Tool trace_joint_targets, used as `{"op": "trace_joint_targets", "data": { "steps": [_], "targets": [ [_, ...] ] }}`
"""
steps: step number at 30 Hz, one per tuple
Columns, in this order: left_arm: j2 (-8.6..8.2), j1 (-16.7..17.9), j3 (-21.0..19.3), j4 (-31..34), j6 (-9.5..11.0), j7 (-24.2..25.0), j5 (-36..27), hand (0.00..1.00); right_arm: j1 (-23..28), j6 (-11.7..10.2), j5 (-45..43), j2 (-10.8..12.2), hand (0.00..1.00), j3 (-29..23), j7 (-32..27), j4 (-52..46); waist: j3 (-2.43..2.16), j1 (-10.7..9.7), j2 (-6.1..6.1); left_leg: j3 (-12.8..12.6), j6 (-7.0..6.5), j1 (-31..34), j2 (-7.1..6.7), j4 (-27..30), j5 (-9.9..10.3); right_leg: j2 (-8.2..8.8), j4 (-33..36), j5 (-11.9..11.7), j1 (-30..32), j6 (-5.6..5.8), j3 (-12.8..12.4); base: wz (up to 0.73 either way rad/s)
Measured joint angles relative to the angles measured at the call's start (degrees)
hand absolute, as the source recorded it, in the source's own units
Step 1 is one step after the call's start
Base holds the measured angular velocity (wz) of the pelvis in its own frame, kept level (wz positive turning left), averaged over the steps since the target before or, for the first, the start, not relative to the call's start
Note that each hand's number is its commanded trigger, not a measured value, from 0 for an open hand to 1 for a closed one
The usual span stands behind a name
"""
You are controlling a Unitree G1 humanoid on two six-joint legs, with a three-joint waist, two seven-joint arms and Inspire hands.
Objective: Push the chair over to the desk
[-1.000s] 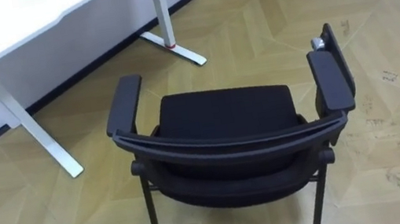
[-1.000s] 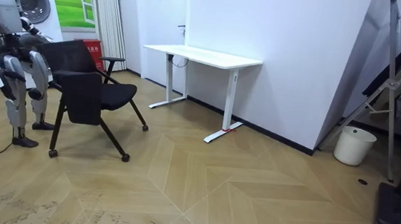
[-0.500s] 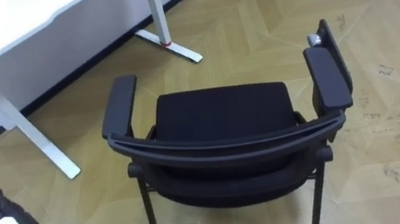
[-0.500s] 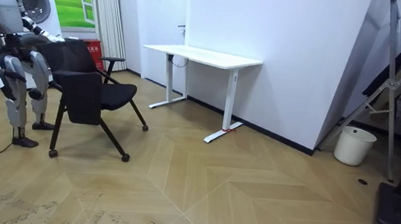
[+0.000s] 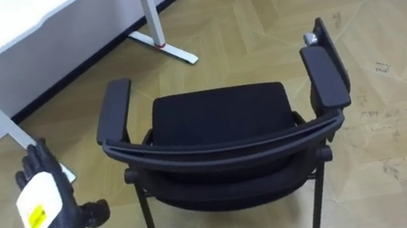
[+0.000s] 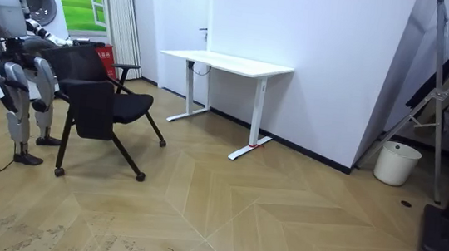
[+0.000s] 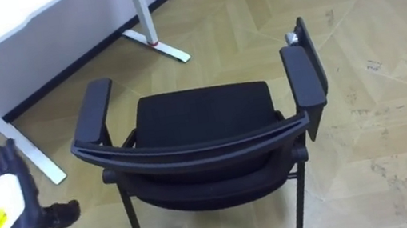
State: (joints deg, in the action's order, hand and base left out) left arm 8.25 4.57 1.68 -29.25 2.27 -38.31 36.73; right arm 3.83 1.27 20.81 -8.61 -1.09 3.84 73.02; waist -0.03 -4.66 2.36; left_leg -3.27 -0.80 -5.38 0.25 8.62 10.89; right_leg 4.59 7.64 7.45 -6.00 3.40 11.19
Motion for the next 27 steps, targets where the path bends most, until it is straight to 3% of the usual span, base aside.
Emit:
{"op": "trace_joint_targets", "data": {
  "steps": [8, 14, 27],
  "targets": [
    [0.31, 0.0, 3.4, 9.2, -0.2, 0.4, 4.8, 0.0, -0.8, -0.6, -0.1, -0.3, 0.0, 2.2, 0.0, 0.0, -0.11, 0.1, 0.06, -0.4, 0.0, 0.1, 0.04, 0.0, 0.0, 0.0, 0.0, 0.0, 0.1, 0.0, 0.1, 0.0],
    [0.45, 0.0, 4.4, 9.4, -0.1, 1.5, 10.6, 0.0, -0.8, -1.2, -0.9, -0.3, 0.0, 2.2, 0.1, 0.5, 0.07, -0.5, -0.12, -0.5, 0.0, 0.2, 0.06, 0.0, 0.0, -0.03, 0.0, 0.0, 0.1, 0.0, -0.3, 0.0],
    [1.83, 0.0, 7.0, 10.8, -0.3, 4.5, 14.2, 0.0, -1.3, -1.2, -0.7, -0.3, 0.0, 2.3, 1.4, 0.8, 0.16, -1.5, -0.25, -1.0, 0.0, 0.9, 0.12, -0.4, 0.0, -0.09, 0.0, 0.0, 1.2, -0.01, -0.8, 0.0]
  ]
}}
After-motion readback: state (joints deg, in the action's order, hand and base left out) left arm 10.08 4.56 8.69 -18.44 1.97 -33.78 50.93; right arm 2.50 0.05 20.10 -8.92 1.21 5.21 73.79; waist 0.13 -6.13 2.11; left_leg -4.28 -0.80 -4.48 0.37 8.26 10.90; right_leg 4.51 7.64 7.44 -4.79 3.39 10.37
